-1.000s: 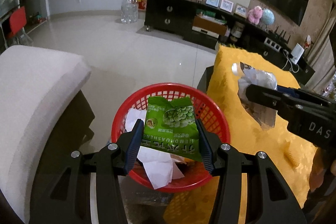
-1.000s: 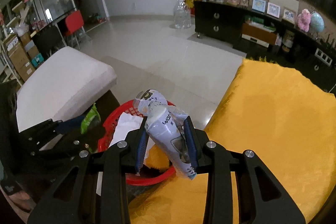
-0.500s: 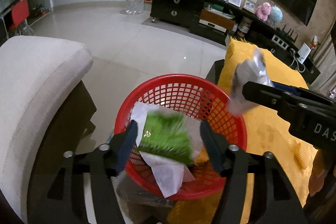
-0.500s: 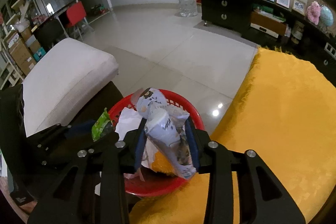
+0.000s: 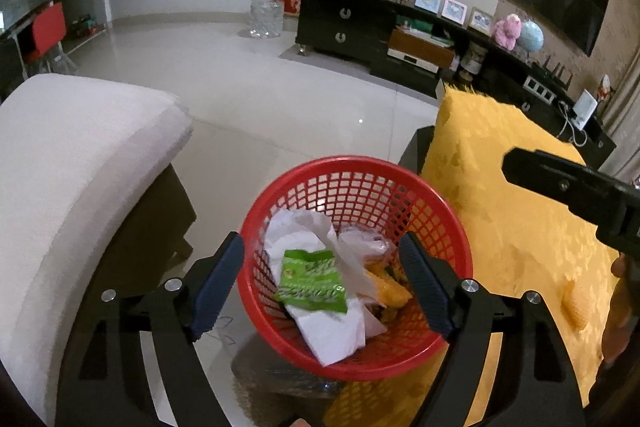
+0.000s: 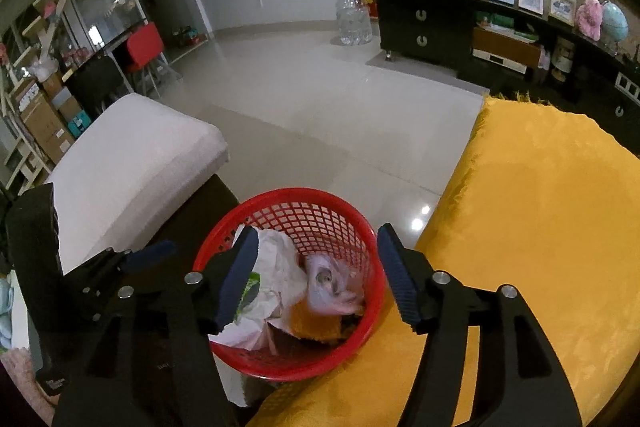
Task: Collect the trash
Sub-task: 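Open both tools to drop the packet and bag into the wastebasket, then move both tools back over the table toward the foam net and tissue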
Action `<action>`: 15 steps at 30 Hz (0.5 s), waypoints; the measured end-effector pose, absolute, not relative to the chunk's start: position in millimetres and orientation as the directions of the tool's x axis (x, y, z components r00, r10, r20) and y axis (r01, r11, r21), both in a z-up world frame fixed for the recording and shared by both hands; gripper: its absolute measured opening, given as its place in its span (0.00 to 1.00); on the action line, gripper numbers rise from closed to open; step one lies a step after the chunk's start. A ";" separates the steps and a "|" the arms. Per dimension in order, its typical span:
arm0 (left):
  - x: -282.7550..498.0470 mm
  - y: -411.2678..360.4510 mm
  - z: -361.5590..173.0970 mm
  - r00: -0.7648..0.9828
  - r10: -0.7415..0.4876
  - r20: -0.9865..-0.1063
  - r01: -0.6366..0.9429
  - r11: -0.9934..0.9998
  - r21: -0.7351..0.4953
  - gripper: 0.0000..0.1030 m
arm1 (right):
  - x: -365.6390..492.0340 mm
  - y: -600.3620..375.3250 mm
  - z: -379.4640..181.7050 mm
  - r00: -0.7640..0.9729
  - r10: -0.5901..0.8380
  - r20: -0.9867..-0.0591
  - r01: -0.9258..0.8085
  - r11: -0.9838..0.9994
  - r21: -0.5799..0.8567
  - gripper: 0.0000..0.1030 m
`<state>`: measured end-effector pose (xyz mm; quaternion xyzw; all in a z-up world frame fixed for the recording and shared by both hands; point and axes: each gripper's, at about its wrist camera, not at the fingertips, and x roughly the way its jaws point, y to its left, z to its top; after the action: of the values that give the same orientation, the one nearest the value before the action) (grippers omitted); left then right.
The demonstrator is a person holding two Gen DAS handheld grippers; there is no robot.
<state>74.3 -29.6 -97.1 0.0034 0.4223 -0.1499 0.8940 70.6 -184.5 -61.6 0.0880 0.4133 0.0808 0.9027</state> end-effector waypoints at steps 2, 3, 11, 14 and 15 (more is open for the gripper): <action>74.0 -26.9 -92.1 0.608 -0.260 -0.750 0.266 0.957 -0.117 0.76 | 68.0 -186.7 -59.4 0.651 0.216 -0.728 -0.069 0.972 0.226 0.59; 73.2 -25.6 -89.1 0.617 -0.253 -0.745 0.261 0.959 -0.110 0.77 | 66.1 -187.7 -58.1 0.655 0.213 -0.725 -0.068 0.972 0.225 0.59; 63.5 -21.3 -71.0 0.646 -0.246 -0.723 0.255 0.962 -0.099 0.78 | 47.7 -190.2 -48.8 0.685 0.170 -0.708 -0.065 0.983 0.173 0.60; 58.7 -23.5 -65.2 0.652 -0.248 -0.717 0.263 0.960 -0.093 0.80 | 37.5 -195.5 -45.6 0.698 0.149 -0.700 -0.050 0.986 0.160 0.64; 57.0 -24.7 -63.2 0.653 -0.249 -0.715 0.266 0.960 -0.092 0.80 | 34.2 -197.5 -44.8 0.702 0.142 -0.698 -0.045 0.987 0.156 0.64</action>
<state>57.0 -24.7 -63.2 0.0106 0.3916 -0.1418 0.9091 34.2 -197.5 -44.8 0.0634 0.3827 0.0509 0.9203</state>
